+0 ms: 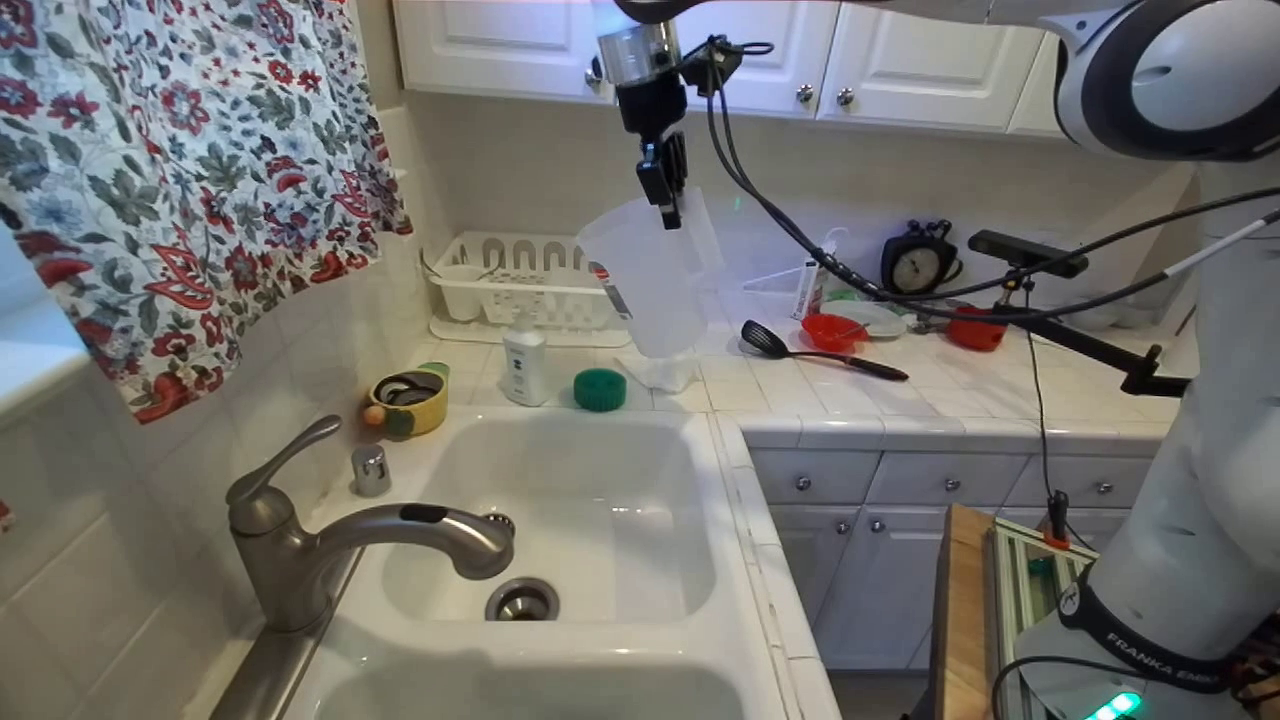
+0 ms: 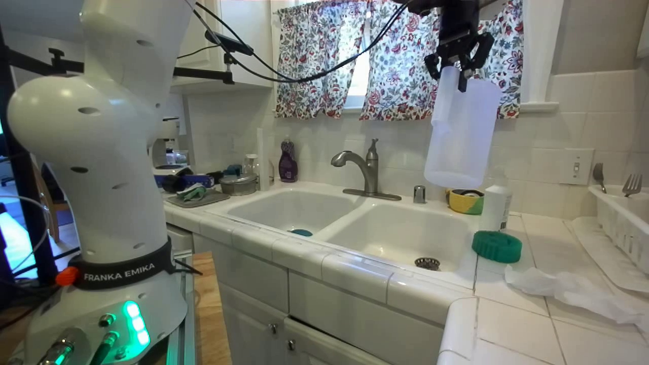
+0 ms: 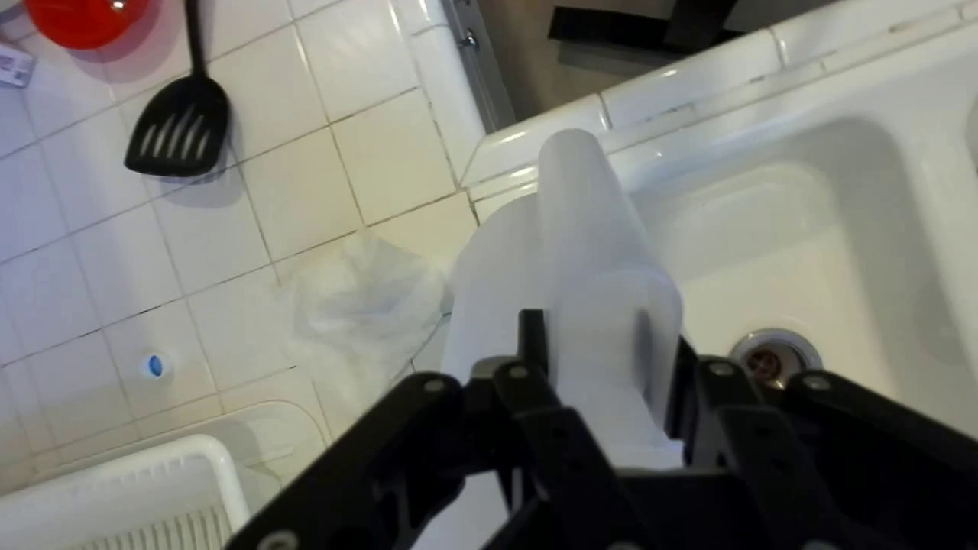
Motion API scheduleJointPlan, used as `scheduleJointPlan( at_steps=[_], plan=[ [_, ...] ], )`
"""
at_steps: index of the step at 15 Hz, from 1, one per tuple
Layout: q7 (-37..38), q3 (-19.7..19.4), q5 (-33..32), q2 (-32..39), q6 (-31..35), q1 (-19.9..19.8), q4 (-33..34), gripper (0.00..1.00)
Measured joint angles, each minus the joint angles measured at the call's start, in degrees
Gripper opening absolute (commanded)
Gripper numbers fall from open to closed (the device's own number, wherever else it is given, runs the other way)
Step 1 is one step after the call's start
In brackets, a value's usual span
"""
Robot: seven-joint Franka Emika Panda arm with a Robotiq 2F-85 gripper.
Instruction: Pour out the contents from the jar into the right sink
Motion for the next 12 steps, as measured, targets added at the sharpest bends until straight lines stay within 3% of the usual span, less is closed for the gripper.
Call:
scheduleJointPlan(
  at_steps=[7,12],
  plan=[
    [5.26,-1.02,12.83,2.83,5.33,-7.43,0.01,0.09],
    [9.78,-2.24,14.62,2.26,7.47,-10.42,-0.07,0.09]
  ],
)
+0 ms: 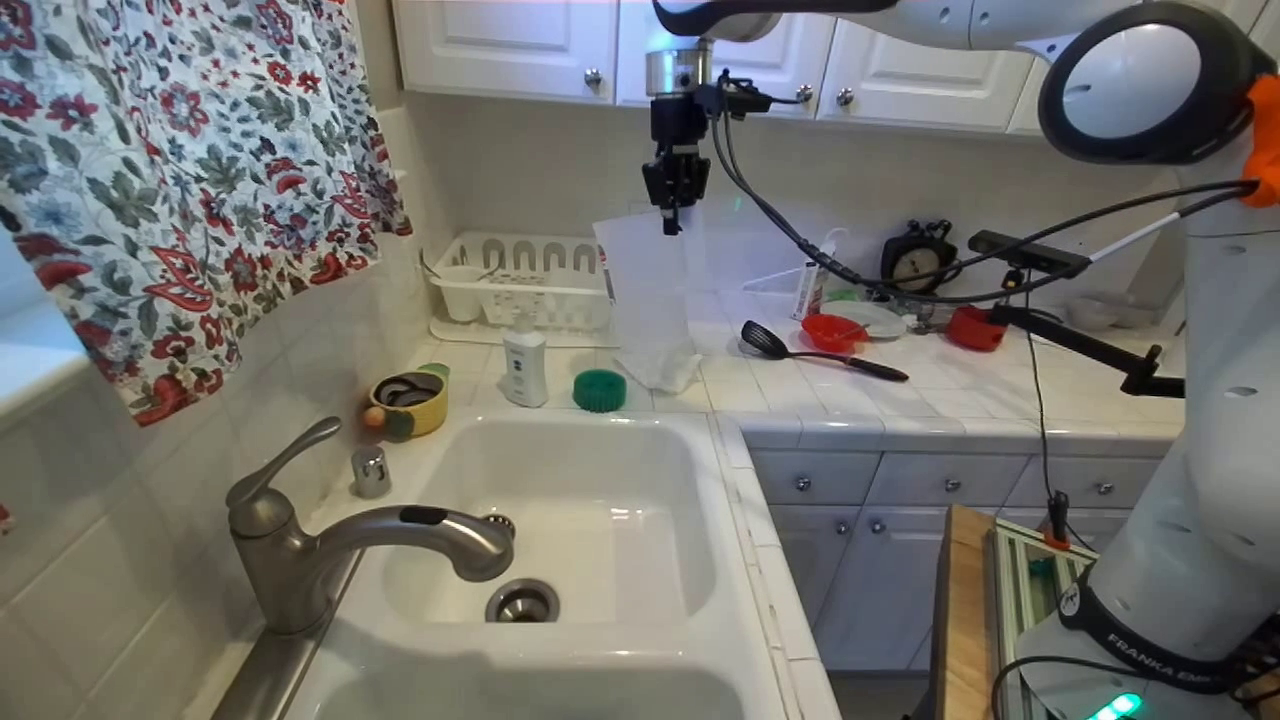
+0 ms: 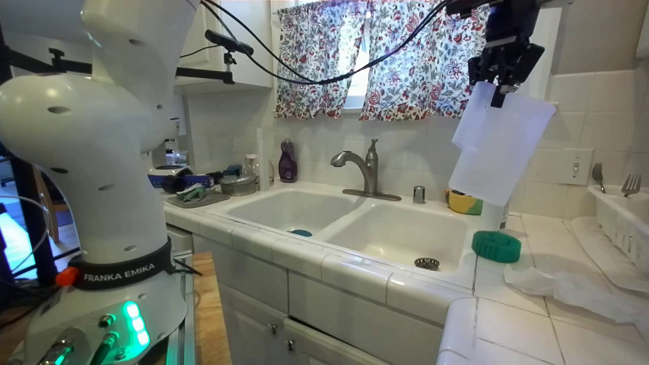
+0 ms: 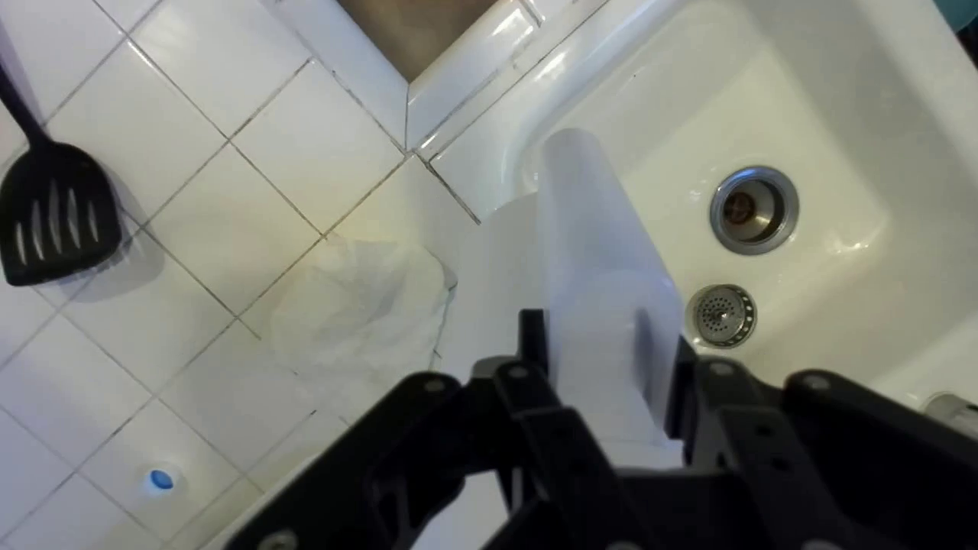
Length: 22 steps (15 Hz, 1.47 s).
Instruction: Pour out the contents from the jar into the right sink
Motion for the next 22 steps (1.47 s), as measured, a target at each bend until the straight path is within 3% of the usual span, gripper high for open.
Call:
scheduleJointPlan(
  at_steps=[15,22],
  plan=[
    [43.68,-2.18,1.89,3.36,-0.18,0.44,-1.17,0.09],
    [49.07,-2.61,5.59,6.08,0.03,-1.73,-1.58,0.09]
  ],
)
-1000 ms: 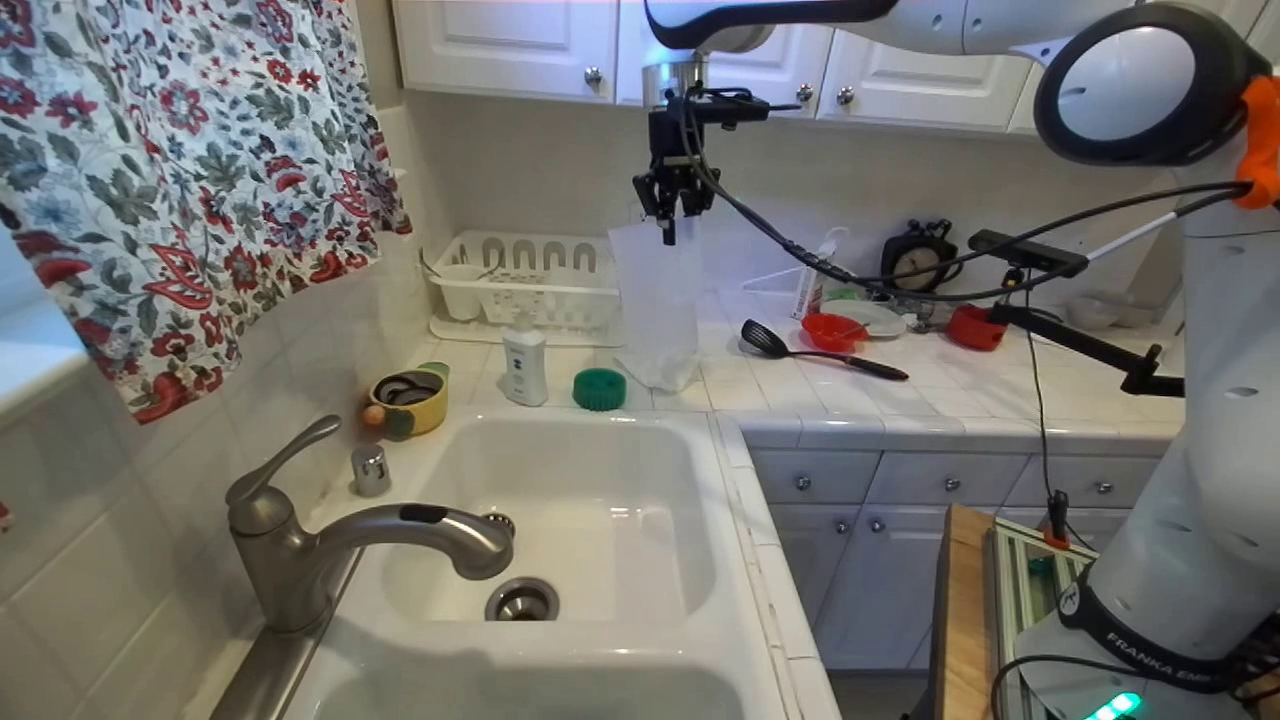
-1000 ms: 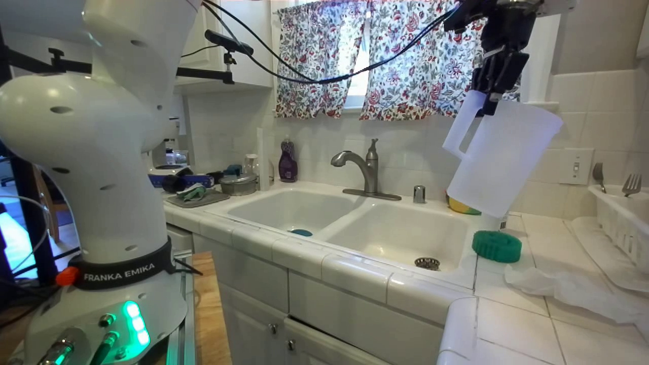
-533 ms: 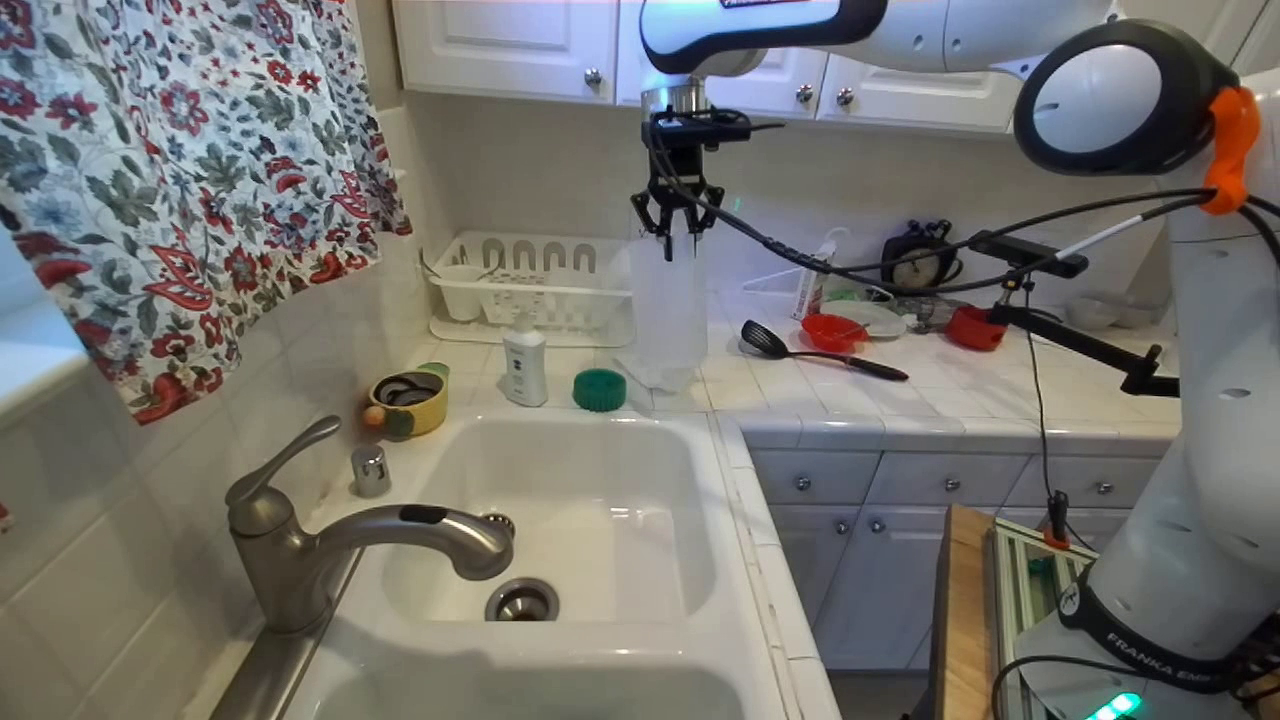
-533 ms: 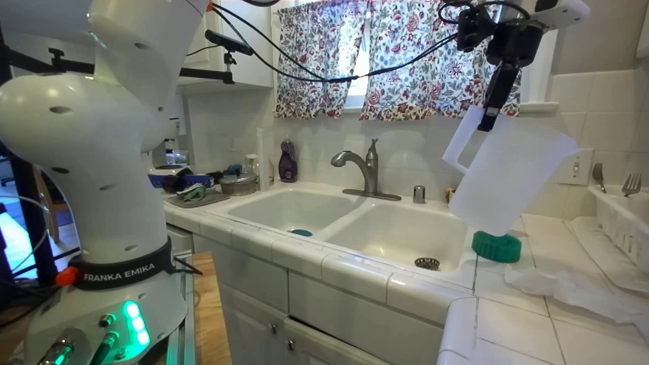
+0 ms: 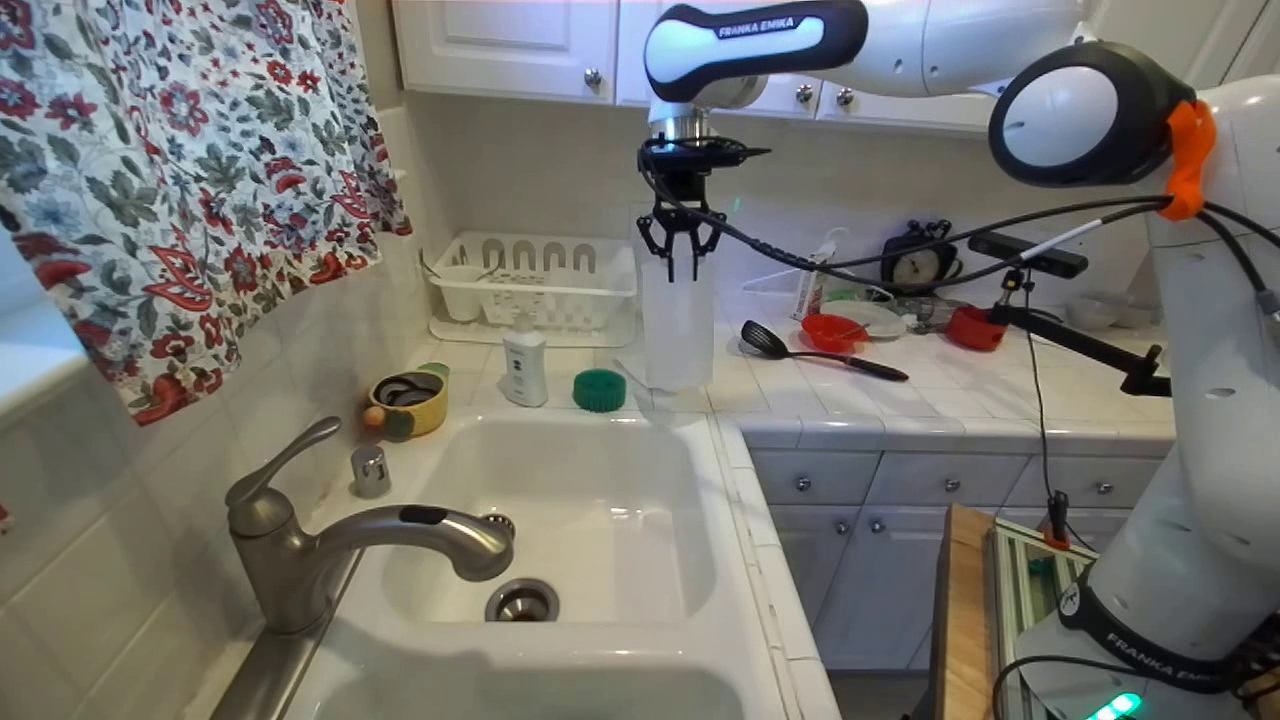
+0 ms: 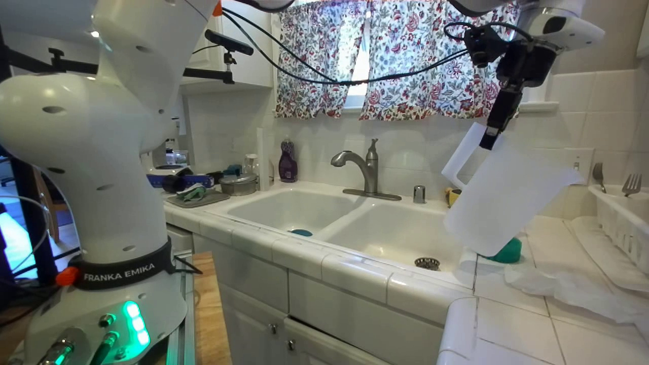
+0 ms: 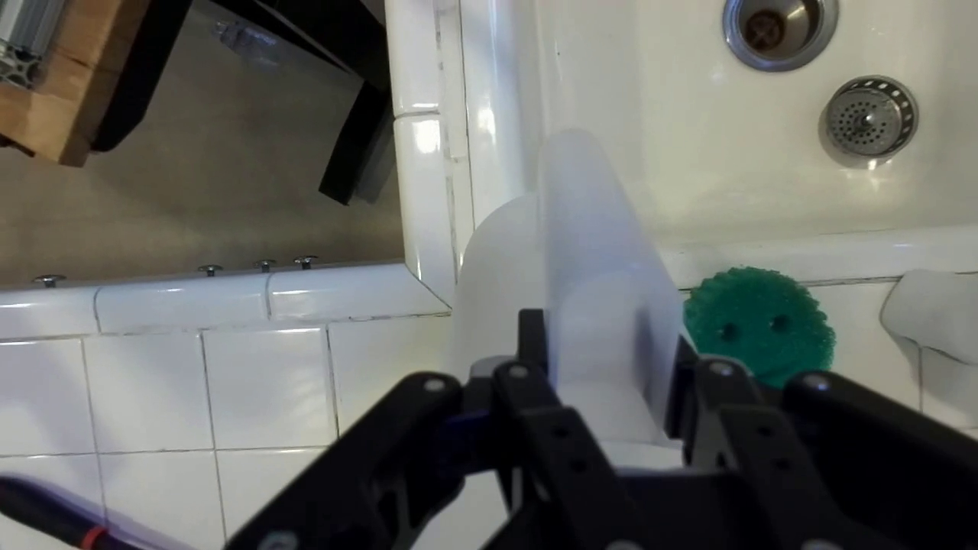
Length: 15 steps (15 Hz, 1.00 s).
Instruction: Pour out the contents from the jar into the right sink
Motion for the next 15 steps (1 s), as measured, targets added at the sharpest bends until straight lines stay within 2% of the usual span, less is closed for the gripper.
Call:
scheduleJointPlan(
  at_steps=[8,15],
  plan=[
    [3.36,-0.43,0.0,2.85,3.22,-0.19,-0.14,0.09],
    [6.28,-1.07,-0.77,5.29,12.33,0.1,-0.14,0.09]
  ],
)
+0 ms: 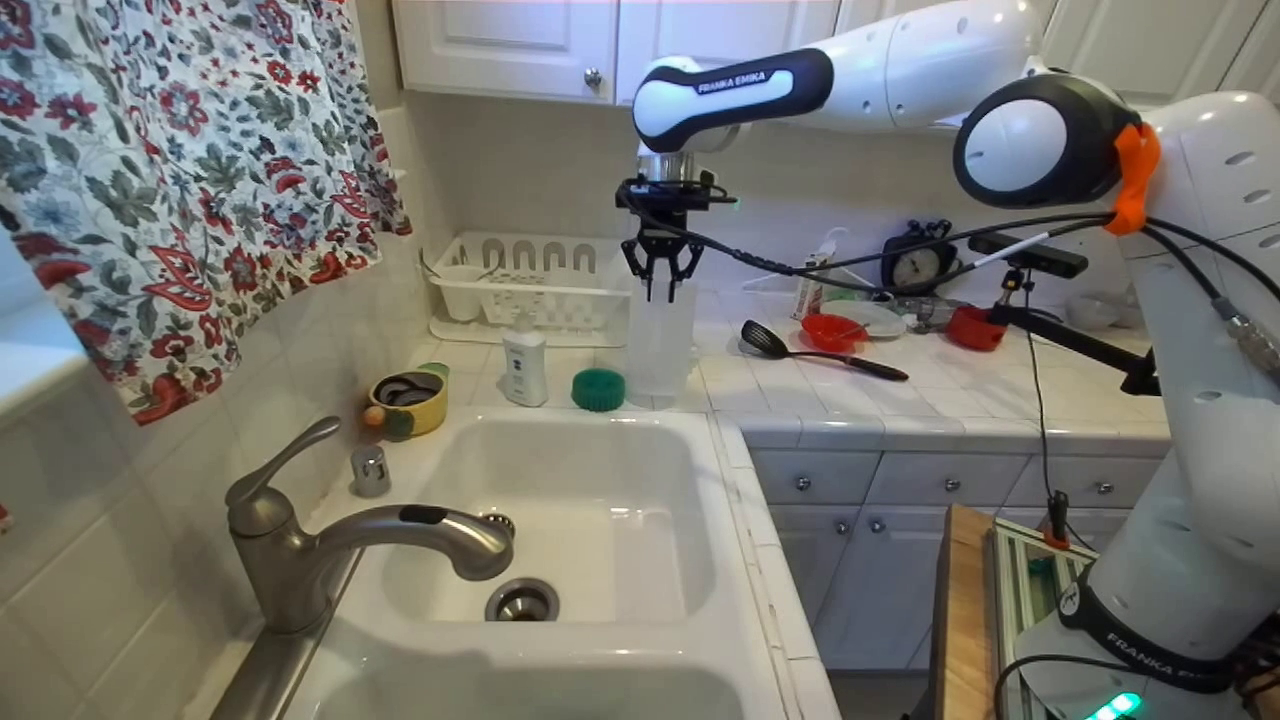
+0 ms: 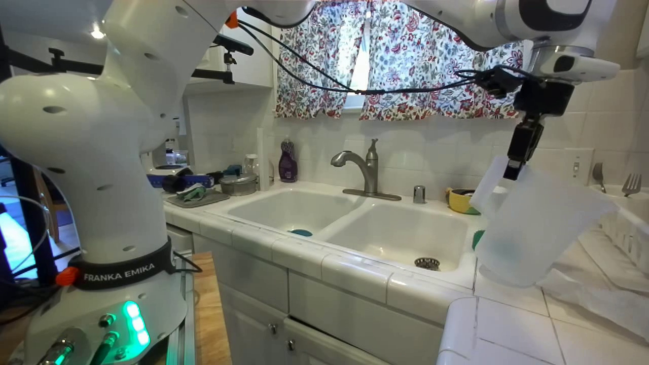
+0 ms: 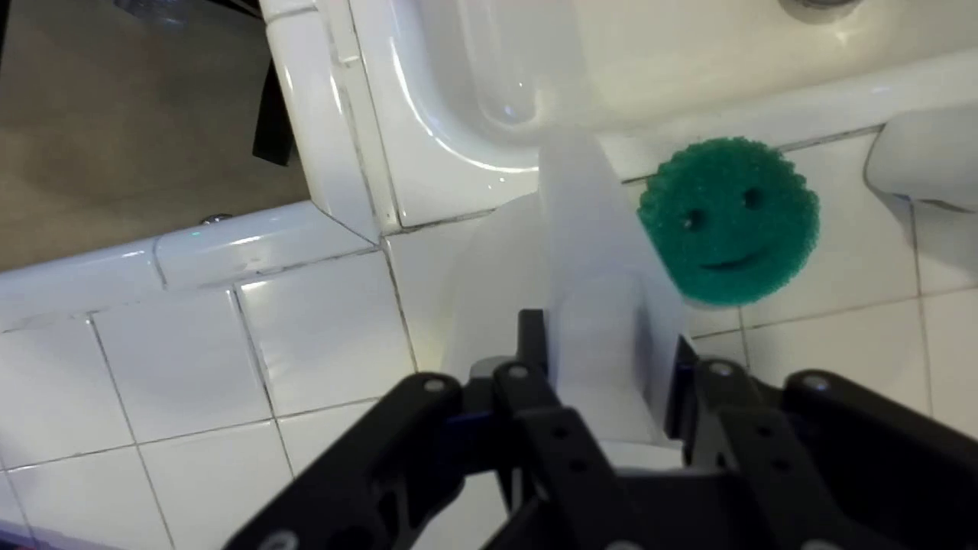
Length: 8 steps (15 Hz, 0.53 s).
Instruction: Pour out the contents from the jar into the right sink
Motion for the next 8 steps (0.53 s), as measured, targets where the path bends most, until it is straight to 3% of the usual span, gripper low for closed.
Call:
scheduleJointPlan(
  at_steps=[8],
  plan=[
    [3.6,-2.53,-5.89,0.58,6.76,1.84,-0.16,0.09]
  ],
)
